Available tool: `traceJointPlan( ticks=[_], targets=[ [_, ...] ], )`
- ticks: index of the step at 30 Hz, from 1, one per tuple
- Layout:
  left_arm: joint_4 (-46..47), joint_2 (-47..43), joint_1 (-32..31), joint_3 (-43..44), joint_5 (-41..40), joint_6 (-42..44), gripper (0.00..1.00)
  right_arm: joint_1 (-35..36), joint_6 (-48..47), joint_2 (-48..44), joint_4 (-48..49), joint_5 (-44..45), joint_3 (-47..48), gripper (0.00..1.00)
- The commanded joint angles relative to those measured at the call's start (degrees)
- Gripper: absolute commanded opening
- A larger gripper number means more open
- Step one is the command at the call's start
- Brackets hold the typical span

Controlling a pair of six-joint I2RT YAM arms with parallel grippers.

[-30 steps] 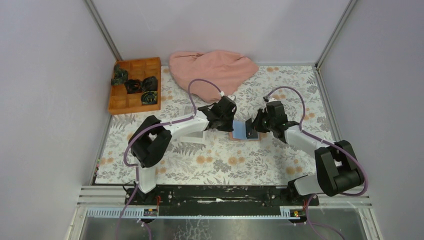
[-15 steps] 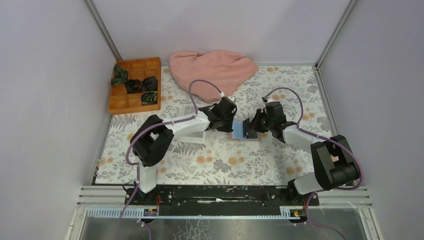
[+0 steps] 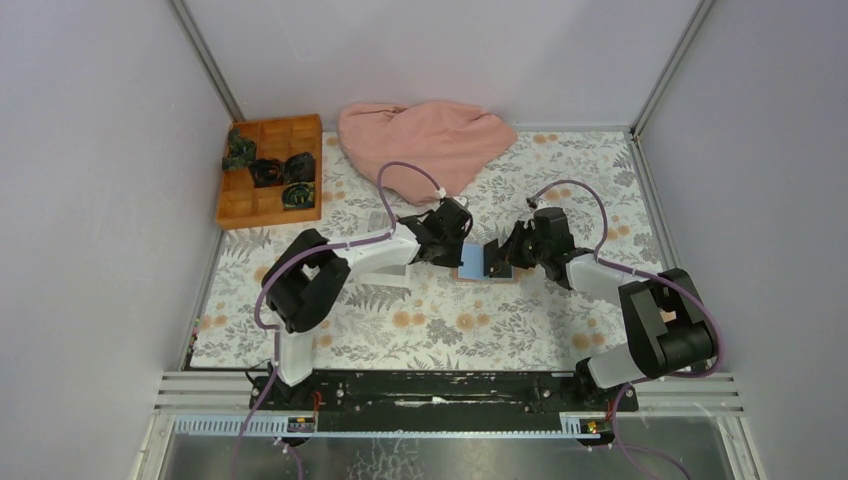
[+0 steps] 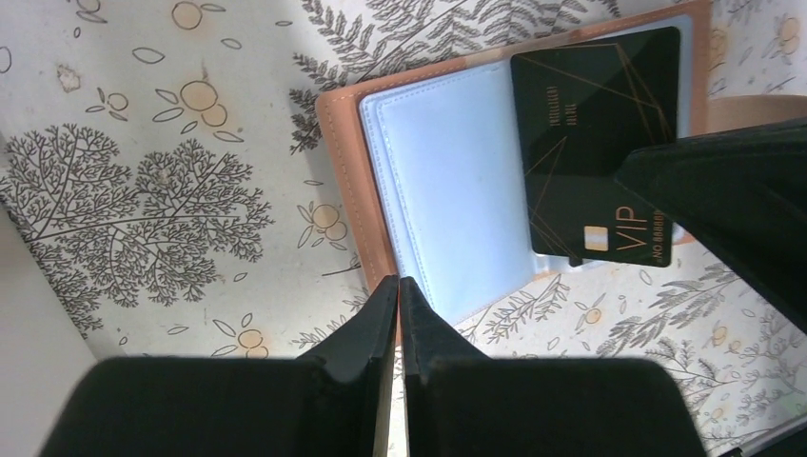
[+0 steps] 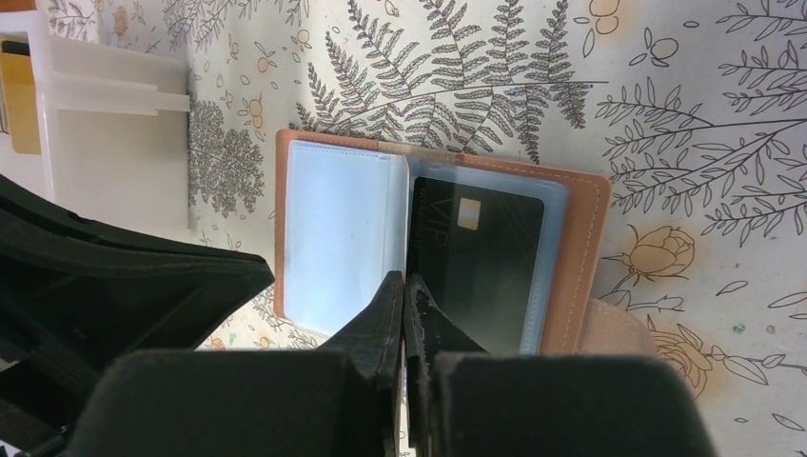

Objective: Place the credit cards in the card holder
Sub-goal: Insert the credit card into the card holder.

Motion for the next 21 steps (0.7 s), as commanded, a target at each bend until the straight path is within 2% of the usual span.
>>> traceJointPlan(
  ticks=[1,21],
  targets=[
    [-0.5,0.4,-0.1,-1.4,-2.5,1.0,0.09,-0.2,0.9,0.4,2.1,-1.3,-0.8,0.0],
    [-0.4,3.3,-1.2,-2.0,-2.7,0.3,0.06,-0.2,1.5,0.8,2.7,-2.2,-2.3,0.0]
  ],
)
